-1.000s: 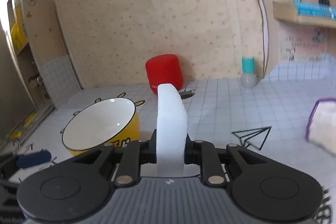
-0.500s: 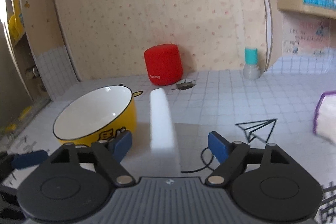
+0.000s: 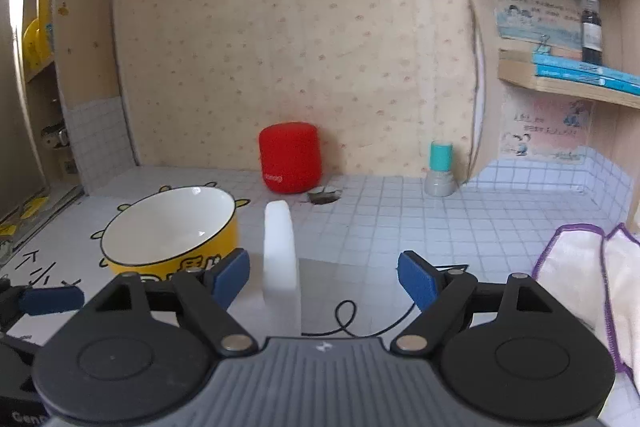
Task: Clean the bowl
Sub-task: 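Open the left gripper to release the bowl while the right gripper lowers the white sponge beside it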
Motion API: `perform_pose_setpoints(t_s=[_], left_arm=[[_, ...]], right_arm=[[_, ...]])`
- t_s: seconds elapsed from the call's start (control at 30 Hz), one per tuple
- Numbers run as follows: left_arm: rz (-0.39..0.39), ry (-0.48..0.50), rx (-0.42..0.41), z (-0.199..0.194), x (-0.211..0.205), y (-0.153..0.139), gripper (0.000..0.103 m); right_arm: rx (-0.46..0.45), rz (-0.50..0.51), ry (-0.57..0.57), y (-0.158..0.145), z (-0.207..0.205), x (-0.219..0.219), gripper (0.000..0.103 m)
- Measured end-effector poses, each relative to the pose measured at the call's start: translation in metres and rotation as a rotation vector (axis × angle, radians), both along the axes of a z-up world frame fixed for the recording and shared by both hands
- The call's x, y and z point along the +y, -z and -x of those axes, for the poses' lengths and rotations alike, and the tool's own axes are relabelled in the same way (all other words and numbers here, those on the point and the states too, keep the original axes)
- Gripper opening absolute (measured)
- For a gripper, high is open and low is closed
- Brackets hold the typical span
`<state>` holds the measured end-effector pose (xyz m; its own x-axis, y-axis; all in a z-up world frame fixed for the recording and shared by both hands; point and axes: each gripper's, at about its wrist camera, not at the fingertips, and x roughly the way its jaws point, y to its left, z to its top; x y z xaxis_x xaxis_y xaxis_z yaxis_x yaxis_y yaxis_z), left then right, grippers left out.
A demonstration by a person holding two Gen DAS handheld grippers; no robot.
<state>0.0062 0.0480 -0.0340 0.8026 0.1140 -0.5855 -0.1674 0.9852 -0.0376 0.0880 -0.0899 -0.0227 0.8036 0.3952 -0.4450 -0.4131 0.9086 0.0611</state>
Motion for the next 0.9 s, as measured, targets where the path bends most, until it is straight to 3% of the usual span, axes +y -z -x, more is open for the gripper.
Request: perform_pose_setpoints(t_s=[0.23,0.47,0.53,0.9], left_arm=[[-0.014,-0.015,0.001,0.004,-0.004,0.0,0.103],[-0.017,-0.044,0.035,0.011,-0.007,0.004,0.103],[-0.028,-0.062,0.041,0.012,-0.007,0.002,0.103],[-0.142,-0.108,0.071,0.019,-0.02,-0.004,0.103]], right_arm=[[0.01,0.025,-0.06,-0.002,0.013,-0.005,0.082],[-0.038,0.106,-0.069,-0.004,0.033,-0.006,0.095],[-0.041,0.101,-0.061,-0.006,0.036,-0.008,0.101],[0.034,0.078,0.046,-0.009,0.04,-0.024,0.103]])
